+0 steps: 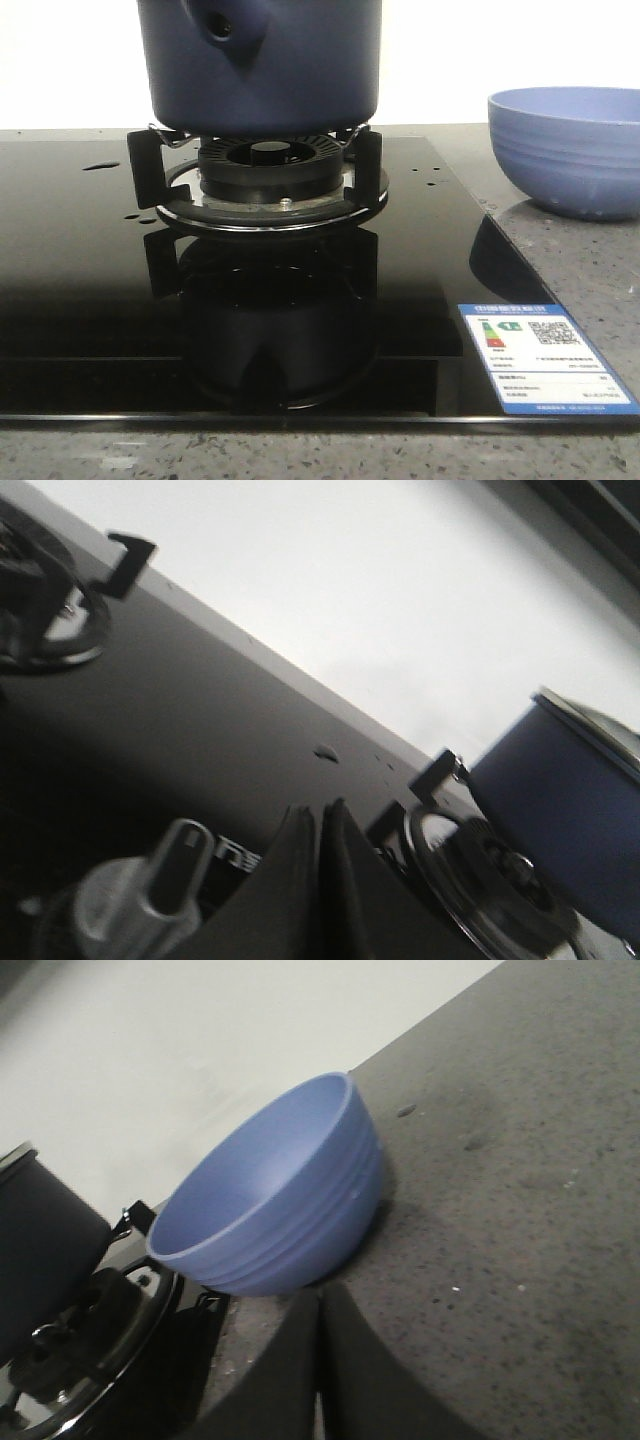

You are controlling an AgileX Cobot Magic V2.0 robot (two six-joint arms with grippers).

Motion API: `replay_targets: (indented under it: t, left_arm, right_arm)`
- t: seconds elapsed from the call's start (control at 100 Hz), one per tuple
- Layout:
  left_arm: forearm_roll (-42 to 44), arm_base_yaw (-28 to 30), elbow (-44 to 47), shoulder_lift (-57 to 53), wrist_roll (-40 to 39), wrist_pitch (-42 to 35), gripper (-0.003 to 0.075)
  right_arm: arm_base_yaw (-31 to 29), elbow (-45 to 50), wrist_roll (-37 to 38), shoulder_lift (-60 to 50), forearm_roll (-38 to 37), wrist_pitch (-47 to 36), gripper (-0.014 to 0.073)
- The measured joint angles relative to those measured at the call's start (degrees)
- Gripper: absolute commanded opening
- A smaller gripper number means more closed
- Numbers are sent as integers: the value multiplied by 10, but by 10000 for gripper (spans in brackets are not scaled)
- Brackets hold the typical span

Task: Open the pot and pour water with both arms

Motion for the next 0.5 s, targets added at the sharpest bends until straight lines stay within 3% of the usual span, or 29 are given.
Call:
replay_targets:
  t: [0.13, 0.31, 0.5]
  left_arm:
    - [13, 0, -81, 6, 51, 78, -19]
    - [20, 0, -222, 94, 158, 187, -19]
    - [16, -1, -320, 193, 222, 266, -16]
  right_arm:
    - [0, -86, -15, 8, -37, 84, -52]
    - [0, -218, -72, 107, -97, 227, -52]
    - [2, -308, -130, 220, -108, 295, -52]
